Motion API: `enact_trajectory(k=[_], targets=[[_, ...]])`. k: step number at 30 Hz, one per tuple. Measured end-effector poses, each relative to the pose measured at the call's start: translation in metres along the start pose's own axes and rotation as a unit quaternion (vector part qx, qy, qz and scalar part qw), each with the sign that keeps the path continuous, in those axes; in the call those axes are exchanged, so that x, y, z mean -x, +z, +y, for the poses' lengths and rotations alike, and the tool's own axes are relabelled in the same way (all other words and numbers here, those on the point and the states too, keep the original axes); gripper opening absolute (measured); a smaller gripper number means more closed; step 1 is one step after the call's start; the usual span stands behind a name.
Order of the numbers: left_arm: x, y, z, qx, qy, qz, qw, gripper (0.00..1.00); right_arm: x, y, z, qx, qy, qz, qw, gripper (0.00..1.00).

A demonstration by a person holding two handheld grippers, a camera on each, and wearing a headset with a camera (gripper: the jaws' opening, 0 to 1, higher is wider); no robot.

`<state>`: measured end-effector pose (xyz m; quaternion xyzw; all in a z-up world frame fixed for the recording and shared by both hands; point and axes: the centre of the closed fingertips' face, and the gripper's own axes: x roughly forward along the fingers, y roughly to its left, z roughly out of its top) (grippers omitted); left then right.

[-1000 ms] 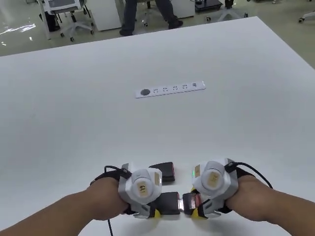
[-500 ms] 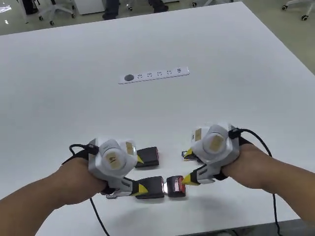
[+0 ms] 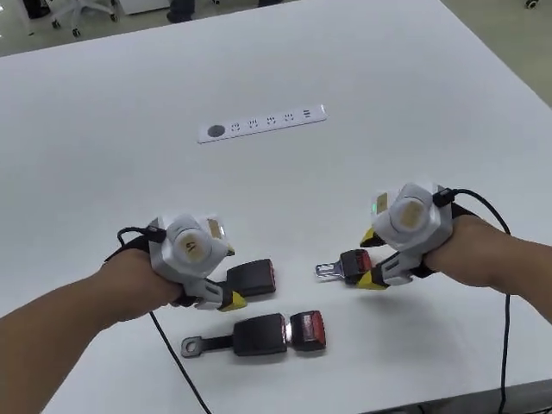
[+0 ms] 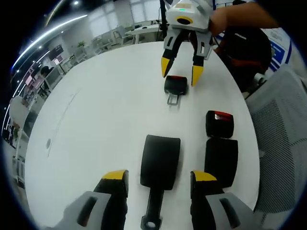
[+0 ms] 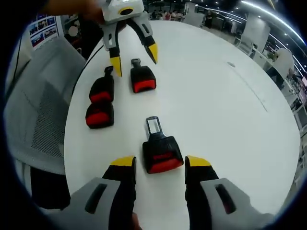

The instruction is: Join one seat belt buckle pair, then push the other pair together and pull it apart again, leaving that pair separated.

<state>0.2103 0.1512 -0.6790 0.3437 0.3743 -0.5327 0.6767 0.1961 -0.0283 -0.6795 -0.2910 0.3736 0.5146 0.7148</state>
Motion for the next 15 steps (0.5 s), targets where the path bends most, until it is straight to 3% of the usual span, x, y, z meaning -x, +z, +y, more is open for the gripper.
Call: enact_trajectory(k=[2,6,8,10,11,12,15], targets=[[-0.004,-0.002,0.004,0.000,-0.005,-0.002,1.0000,0.51,-0.006,-0.002,-0.002,-0.002,0.008,-0.001,1.0000,0.39],[-0.007,-0.002,-0.003,-0.014,-0.024,0.003,0.9996,0.48,-0.007,-0.001,0.000,0.016,0.023,0.010,0.9996,0.41],[-0.013,-0.007,-0.004,-0.018,-0.030,0.007,0.9994,0.45,-0.011,-0.001,0.002,0.035,0.035,0.018,0.9986,0.41],[-0.015,-0.012,-0.004,-0.021,-0.033,0.013,0.9991,0.42,-0.014,-0.002,-0.001,0.028,0.038,0.016,0.9988,0.38],[-0.016,-0.006,-0.007,-0.018,-0.044,-0.003,0.9989,0.38,-0.014,-0.002,-0.001,0.024,0.039,0.015,0.9988,0.38],[-0.010,0.001,-0.005,-0.023,-0.032,-0.011,0.9991,0.37,-0.016,-0.005,-0.002,0.033,0.039,0.022,0.9985,0.38],[-0.011,0.004,-0.005,-0.024,-0.034,-0.016,0.9990,0.36,-0.016,-0.003,-0.001,0.042,0.047,0.012,0.9979,0.35]])
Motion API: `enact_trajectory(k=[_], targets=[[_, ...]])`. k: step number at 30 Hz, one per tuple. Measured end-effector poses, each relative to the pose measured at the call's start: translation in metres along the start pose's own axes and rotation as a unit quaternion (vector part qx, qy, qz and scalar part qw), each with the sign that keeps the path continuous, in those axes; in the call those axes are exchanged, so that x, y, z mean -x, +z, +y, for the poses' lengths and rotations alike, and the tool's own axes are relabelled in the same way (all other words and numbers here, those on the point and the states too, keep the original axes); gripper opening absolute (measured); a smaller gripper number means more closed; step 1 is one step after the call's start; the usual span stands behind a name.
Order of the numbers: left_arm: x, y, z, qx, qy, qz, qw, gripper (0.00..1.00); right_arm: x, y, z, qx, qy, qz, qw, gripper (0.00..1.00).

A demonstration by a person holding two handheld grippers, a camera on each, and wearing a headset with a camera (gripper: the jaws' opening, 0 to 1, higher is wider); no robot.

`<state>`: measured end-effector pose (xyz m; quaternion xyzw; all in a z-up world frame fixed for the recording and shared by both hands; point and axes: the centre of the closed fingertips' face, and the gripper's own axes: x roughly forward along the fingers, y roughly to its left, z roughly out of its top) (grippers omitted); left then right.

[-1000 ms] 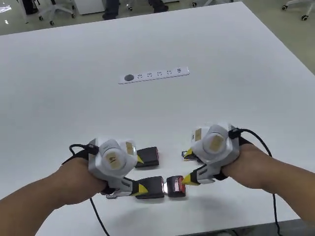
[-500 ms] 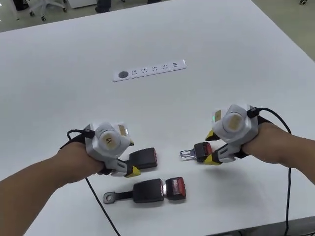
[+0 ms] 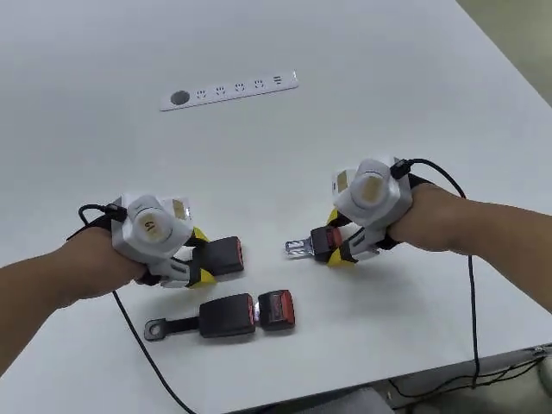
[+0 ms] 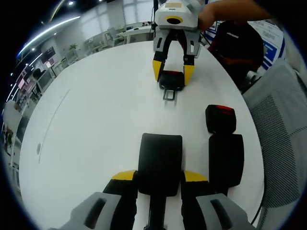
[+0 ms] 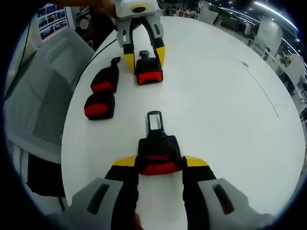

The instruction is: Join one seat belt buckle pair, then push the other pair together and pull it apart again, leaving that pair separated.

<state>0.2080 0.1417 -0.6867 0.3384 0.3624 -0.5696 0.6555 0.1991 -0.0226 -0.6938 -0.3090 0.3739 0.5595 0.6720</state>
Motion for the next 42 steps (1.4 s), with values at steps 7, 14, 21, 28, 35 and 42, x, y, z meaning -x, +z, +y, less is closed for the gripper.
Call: enact_trajectory(k=[7,14,21,28,35,42], targets=[[0.002,0.007,-0.008,-0.021,-0.004,-0.001,0.9998,0.34,0.001,-0.001,0.001,0.010,0.003,0.003,0.9999,0.34],[0.000,0.008,-0.009,-0.034,-0.008,0.011,0.9993,0.33,0.001,-0.001,0.000,0.009,0.004,0.000,1.0000,0.34],[0.000,0.007,-0.009,-0.036,-0.006,0.022,0.9991,0.33,-0.001,-0.004,0.000,0.012,0.003,0.006,0.9999,0.34],[-0.002,0.003,-0.005,-0.026,-0.002,0.021,0.9994,0.33,-0.002,-0.004,-0.001,0.008,0.003,0.006,0.9999,0.34],[-0.002,0.002,-0.005,-0.027,-0.002,0.020,0.9994,0.33,0.001,-0.001,0.001,0.003,0.001,0.005,1.0000,0.34],[-0.003,0.001,-0.004,-0.026,-0.001,0.016,0.9995,0.33,-0.006,0.006,0.000,-0.009,-0.013,0.000,0.9999,0.34]])
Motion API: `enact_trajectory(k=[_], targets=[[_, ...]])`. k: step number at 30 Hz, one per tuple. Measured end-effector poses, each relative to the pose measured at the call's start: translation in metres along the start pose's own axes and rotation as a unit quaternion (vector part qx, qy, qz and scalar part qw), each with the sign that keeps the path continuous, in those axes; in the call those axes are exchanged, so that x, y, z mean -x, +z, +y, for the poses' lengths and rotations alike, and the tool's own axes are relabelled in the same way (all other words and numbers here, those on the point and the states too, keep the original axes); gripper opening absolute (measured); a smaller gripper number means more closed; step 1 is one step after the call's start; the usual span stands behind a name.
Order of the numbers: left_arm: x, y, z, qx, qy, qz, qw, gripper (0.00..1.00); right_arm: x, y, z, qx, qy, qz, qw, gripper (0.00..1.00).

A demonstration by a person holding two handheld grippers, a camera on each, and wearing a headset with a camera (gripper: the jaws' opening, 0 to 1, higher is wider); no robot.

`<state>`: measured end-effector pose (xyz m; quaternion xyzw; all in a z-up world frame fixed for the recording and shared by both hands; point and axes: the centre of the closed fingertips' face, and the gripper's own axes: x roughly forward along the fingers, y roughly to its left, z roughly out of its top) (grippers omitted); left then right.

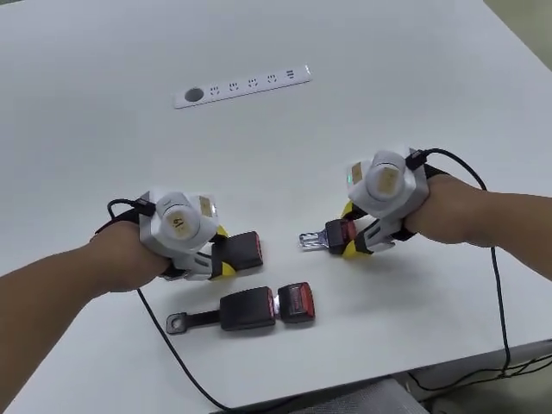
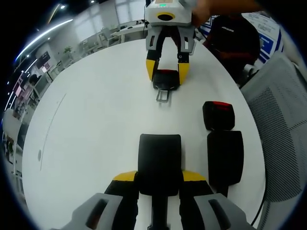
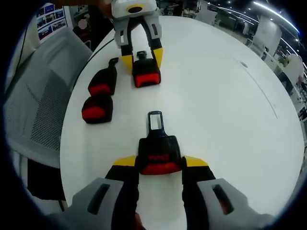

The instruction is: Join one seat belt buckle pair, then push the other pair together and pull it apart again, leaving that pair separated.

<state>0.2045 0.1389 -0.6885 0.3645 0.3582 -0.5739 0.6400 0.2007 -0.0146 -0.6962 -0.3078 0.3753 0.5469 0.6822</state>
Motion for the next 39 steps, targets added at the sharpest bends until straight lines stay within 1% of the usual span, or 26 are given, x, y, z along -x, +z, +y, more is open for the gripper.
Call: enact_trajectory(k=[2,3,6,8,9,12,15,18,21,24,26,27,29,31,32,33,34,36,38,39], targets=[[0.000,0.000,-0.001,-0.001,-0.001,0.000,1.0000,0.33,0.000,0.007,0.002,0.000,0.001,-0.009,1.0000,0.34],[0.000,0.001,-0.001,-0.001,-0.002,0.000,1.0000,0.33,-0.003,0.012,0.004,-0.003,0.004,-0.015,0.9999,0.34],[0.000,0.002,-0.001,-0.003,-0.006,0.000,1.0000,0.33,-0.011,0.023,0.006,0.003,0.006,-0.026,0.9996,0.34],[0.001,0.002,-0.002,-0.004,-0.007,0.001,1.0000,0.33,-0.020,0.031,0.007,0.006,0.009,-0.035,0.9993,0.34],[0.001,0.002,-0.002,-0.004,-0.008,0.001,1.0000,0.33,-0.019,0.036,0.009,0.007,0.009,-0.038,0.9992,0.34],[0.001,0.003,-0.003,-0.006,-0.008,0.002,1.0000,0.33,-0.026,0.047,0.012,0.006,0.008,-0.047,0.9988,0.34],[0.002,0.004,-0.004,-0.006,-0.007,0.001,1.0000,0.33,-0.027,0.049,0.013,0.007,0.009,-0.050,0.9987,0.34],[0.002,0.004,-0.004,-0.006,-0.008,0.000,1.0000,0.33,-0.028,0.049,0.012,-0.002,0.006,-0.058,0.9983,0.34],[0.002,0.003,-0.004,-0.006,-0.007,0.002,0.9999,0.33,-0.030,0.055,0.012,-0.002,0.004,-0.056,0.9984,0.34],[0.002,0.003,-0.003,-0.005,-0.006,0.001,1.0000,0.33,-0.031,0.054,0.013,0.005,0.003,-0.049,0.9988,0.34],[0.001,0.002,-0.003,-0.004,-0.006,0.001,1.0000,0.33,-0.028,0.056,0.014,0.008,0.000,-0.044,0.9990,0.34],[0.001,0.002,-0.002,-0.004,-0.006,0.002,1.0000,0.33,-0.030,0.056,0.013,0.016,-0.003,-0.041,0.9990,0.34],[0.001,0.001,-0.002,-0.005,-0.007,0.004,1.0000,0.33,-0.030,0.062,0.018,0.023,-0.001,-0.045,0.9987,0.34],[0.001,0.002,-0.003,-0.008,-0.007,0.005,0.9999,0.33,-0.034,0.063,0.017,0.036,-0.008,-0.040,0.9985,0.34],[0.001,0.002,-0.003,-0.012,-0.007,0.005,0.9999,0.33,-0.036,0.064,0.017,0.038,-0.007,-0.043,0.9983,0.34],[0.000,0.002,-0.003,-0.014,-0.007,0.006,0.9999,0.33,-0.036,0.067,0.017,0.030,-0.004,-0.053,0.9982,0.34],[0.001,0.002,-0.003,-0.014,-0.006,0.006,0.9999,0.33,-0.036,0.065,0.016,0.025,-0.002,-0.049,0.9985,0.34],[0.001,0.003,-0.004,-0.013,-0.006,0.005,0.9999,0.32,-0.037,0.064,0.014,0.018,0.003,-0.062,0.9979,0.33],[0.001,0.003,-0.003,-0.014,-0.007,0.004,0.9999,0.32,-0.035,0.065,0.015,0.014,0.001,-0.068,0.9976,0.33],[0.001,0.002,-0.003,-0.016,-0.008,0.005,0.9998,0.32,-0.038,0.065,0.014,0.014,-0.001,-0.069,0.9975,0.33]])
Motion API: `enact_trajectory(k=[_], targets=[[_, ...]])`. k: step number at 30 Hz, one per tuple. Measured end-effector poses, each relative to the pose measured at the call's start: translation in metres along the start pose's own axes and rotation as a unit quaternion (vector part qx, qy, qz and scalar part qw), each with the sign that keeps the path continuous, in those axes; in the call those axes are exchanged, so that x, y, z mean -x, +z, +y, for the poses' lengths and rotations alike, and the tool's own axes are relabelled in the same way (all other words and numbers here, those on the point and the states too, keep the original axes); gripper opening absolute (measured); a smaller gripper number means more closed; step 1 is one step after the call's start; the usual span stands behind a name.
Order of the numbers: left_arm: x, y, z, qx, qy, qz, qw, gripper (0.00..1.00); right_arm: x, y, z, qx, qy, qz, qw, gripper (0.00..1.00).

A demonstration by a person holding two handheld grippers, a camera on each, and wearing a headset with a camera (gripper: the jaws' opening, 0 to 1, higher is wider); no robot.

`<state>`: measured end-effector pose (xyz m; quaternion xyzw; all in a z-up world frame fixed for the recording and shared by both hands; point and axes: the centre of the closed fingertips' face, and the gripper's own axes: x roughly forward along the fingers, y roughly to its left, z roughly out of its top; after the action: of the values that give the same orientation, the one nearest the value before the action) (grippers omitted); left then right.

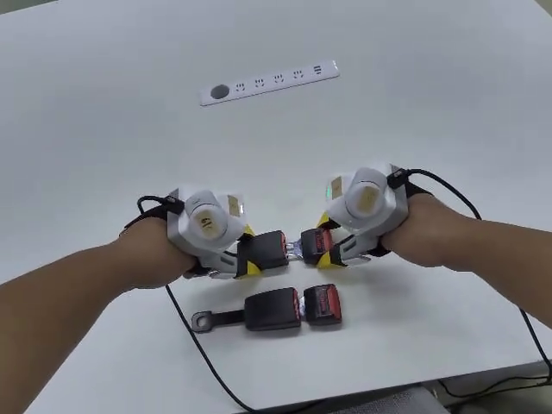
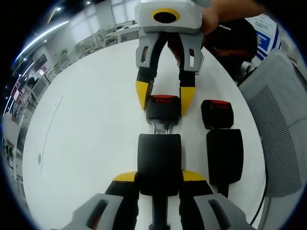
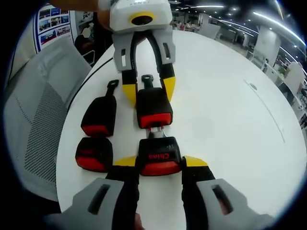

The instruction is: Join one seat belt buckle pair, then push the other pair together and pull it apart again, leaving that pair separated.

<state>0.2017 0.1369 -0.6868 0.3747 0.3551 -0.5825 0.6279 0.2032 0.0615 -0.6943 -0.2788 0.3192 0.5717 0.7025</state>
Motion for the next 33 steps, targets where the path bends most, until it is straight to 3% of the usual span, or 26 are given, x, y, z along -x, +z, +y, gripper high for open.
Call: enact_trajectory(k=[11,19,33], targets=[[-0.001,0.000,0.000,-0.003,-0.006,0.000,1.0000,0.31,0.000,0.008,0.002,0.011,0.010,0.004,0.9999,0.32],[-0.001,-0.002,0.002,-0.004,-0.002,-0.002,1.0000,0.31,-0.009,0.017,0.001,0.012,0.014,-0.001,0.9998,0.32],[0.000,0.000,0.000,0.009,0.000,-0.008,0.9999,0.32,-0.008,0.015,0.003,0.012,0.004,0.011,0.9999,0.33]])
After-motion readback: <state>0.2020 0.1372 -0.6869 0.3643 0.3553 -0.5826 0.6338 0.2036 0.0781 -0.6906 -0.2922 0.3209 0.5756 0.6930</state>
